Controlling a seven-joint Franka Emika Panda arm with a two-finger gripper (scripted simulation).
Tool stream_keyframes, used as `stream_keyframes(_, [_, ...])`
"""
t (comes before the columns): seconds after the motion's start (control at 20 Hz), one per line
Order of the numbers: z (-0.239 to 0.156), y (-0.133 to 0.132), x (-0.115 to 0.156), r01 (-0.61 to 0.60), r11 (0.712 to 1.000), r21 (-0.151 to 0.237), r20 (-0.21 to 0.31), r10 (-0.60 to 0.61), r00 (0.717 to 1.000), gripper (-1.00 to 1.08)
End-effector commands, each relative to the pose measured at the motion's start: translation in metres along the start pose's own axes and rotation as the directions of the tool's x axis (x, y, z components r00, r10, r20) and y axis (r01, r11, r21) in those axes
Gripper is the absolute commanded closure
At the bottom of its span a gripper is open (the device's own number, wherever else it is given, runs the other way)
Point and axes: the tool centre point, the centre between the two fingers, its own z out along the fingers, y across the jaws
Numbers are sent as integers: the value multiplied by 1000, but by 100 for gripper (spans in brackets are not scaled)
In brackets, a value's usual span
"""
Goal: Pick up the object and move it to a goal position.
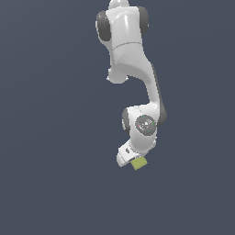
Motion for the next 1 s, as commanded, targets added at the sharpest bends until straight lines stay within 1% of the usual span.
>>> stream_keyframes(0.0, [0,0,1,0,1000,0,-1,0,1000,108])
stream_keyframes(0.25, [-3,0,1,0,1000,0,0,0,1000,108])
stream_keyframes(0.45, [-14,-2,8,0,1000,0,0,0,1000,108])
stream_keyframes(0.95, [-70,-11,41,0,1000,1,-1,0,1000,108])
